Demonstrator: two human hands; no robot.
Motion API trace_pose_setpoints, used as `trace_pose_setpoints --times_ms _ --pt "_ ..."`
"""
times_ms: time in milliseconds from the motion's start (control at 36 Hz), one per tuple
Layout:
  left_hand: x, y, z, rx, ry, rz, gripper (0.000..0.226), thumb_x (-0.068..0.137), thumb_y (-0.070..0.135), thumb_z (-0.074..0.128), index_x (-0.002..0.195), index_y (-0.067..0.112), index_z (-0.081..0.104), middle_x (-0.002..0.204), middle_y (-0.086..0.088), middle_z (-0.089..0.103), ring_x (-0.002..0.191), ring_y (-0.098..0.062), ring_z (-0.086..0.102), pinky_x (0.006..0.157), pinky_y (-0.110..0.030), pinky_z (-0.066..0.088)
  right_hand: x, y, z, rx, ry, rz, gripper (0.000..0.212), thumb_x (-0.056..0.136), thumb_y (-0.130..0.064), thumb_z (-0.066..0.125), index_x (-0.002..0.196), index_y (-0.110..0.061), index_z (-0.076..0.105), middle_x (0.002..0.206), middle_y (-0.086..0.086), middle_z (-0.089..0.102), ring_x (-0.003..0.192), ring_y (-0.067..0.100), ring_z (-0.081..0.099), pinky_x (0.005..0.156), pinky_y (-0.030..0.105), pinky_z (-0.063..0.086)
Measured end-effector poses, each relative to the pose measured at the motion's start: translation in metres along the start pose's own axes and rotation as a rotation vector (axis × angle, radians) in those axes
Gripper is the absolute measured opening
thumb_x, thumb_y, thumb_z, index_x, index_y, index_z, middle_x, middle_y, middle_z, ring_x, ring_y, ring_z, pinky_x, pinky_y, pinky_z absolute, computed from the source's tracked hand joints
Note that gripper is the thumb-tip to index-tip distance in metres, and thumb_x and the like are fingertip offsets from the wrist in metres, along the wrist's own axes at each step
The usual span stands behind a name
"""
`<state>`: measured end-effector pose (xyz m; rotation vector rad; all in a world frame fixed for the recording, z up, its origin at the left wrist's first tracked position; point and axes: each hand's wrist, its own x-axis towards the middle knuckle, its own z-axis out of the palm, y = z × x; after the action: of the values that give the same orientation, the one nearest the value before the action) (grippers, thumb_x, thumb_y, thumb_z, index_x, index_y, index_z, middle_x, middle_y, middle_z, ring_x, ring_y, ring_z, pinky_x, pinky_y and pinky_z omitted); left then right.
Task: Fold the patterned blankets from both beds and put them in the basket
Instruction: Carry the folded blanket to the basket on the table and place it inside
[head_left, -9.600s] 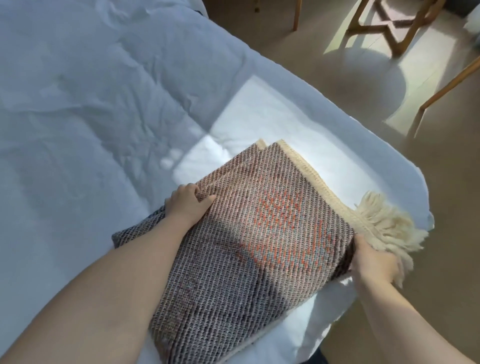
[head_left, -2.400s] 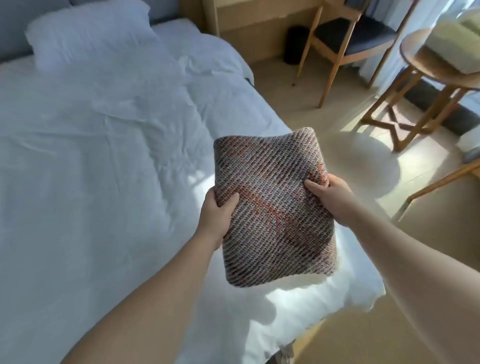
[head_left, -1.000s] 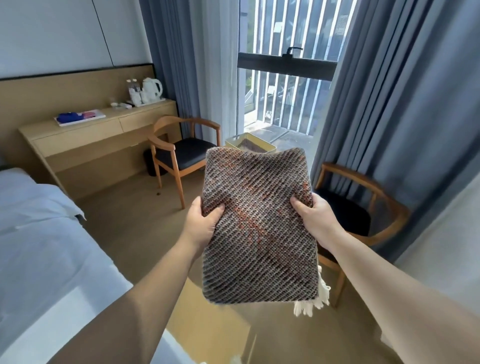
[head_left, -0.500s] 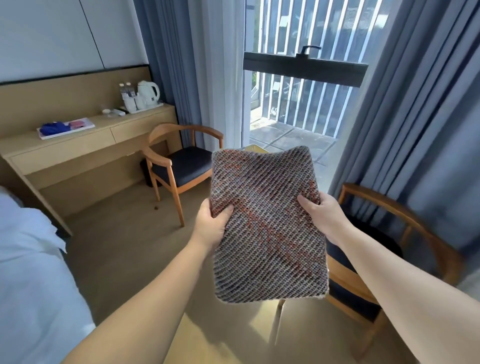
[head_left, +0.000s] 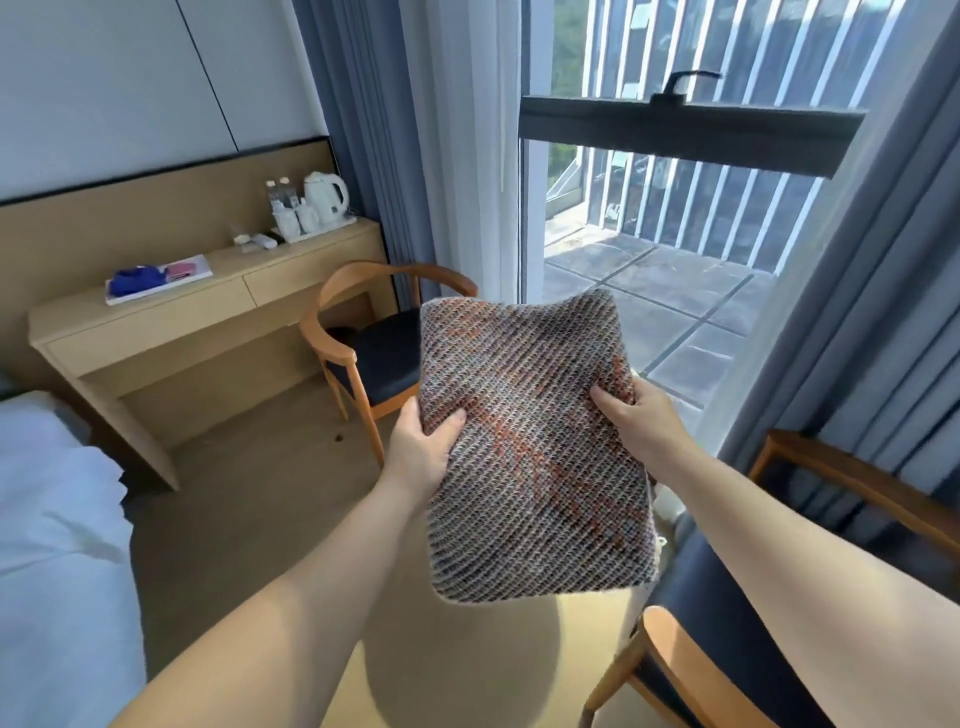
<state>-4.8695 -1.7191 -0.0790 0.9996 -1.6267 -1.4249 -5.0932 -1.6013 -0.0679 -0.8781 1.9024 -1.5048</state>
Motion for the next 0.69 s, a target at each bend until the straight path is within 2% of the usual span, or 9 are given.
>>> trace_pose_setpoints --times_ms 56,167,278,333,417,528,694 --pt "0.024 0.003 0.011 0.010 0.038 0.003 0.033 0.090 0.023 0.065 0.120 0.022 0.051 0.118 0.003 0.061 0.109 -0.015 0.058 0.101 -0.041 0.045 0.028 -0.005 -0.005 -0.024 -0.011 -0.013 0.021 0.093 -0.025 0.062 0.111 -0.014 0.062 0.094 -0.001 0.071 0.076 0.011 0.069 0.061 0.018 0.053" --pt "0.067 0.006 0.025 -0.025 0.066 -0.029 0.045 0.085 0.030 0.070 0.124 0.020 0.051 0.120 0.001 0.063 0.111 -0.018 0.060 0.100 -0.047 0.046 0.080 -0.011 -0.009 -0.031 -0.022 -0.021 0.016 0.091 -0.025 0.064 0.105 -0.017 0.065 0.094 0.005 0.073 0.079 0.016 0.070 0.076 0.032 0.057" --pt "0.112 0.005 0.034 -0.027 0.093 -0.016 0.042 0.083 0.031 0.071 0.119 0.021 0.053 0.118 0.000 0.064 0.109 -0.019 0.061 0.099 -0.049 0.047 0.128 -0.020 -0.006 -0.027 -0.047 -0.031 0.013 0.093 -0.018 0.062 0.105 -0.015 0.064 0.088 0.000 0.072 0.068 0.004 0.068 0.063 0.019 0.054" --pt "0.135 0.005 0.038 -0.042 0.101 -0.016 0.050 0.076 0.040 0.072 0.119 0.023 0.053 0.118 0.000 0.064 0.109 -0.019 0.061 0.099 -0.050 0.047 0.154 -0.023 -0.002 -0.030 -0.058 -0.010 0.017 0.092 -0.019 0.062 0.108 -0.012 0.064 0.091 0.003 0.072 0.074 0.012 0.070 0.072 0.029 0.057" --pt "0.171 -0.002 0.040 -0.072 0.116 -0.023 0.053 0.074 0.041 0.071 0.120 0.024 0.052 0.119 0.001 0.063 0.110 -0.020 0.061 0.098 -0.050 0.047 0.196 -0.026 0.008 -0.065 -0.068 0.002 0.020 0.091 -0.022 0.063 0.108 -0.011 0.065 0.095 0.008 0.073 0.082 0.023 0.070 0.082 0.040 0.057" --pt "0.229 -0.009 0.037 -0.091 0.107 -0.019 0.042 0.082 0.033 0.070 0.119 0.027 0.051 0.119 0.003 0.063 0.110 -0.018 0.060 0.099 -0.049 0.047 0.253 -0.030 0.028 -0.069 -0.078 0.019 0.017 0.092 -0.021 0.063 0.105 -0.011 0.065 0.094 0.009 0.072 0.083 0.025 0.070 0.084 0.044 0.056" --pt "0.326 -0.017 0.022 -0.117 0.095 -0.014 0.040 0.088 0.025 0.067 0.123 0.023 0.050 0.117 0.003 0.063 0.107 -0.016 0.061 0.098 -0.046 0.048 0.346 -0.033 0.066 -0.078 -0.070 0.037 0.021 0.091 -0.023 0.064 0.107 -0.010 0.064 0.092 0.009 0.072 0.082 0.026 0.070 0.084 0.048 0.056"
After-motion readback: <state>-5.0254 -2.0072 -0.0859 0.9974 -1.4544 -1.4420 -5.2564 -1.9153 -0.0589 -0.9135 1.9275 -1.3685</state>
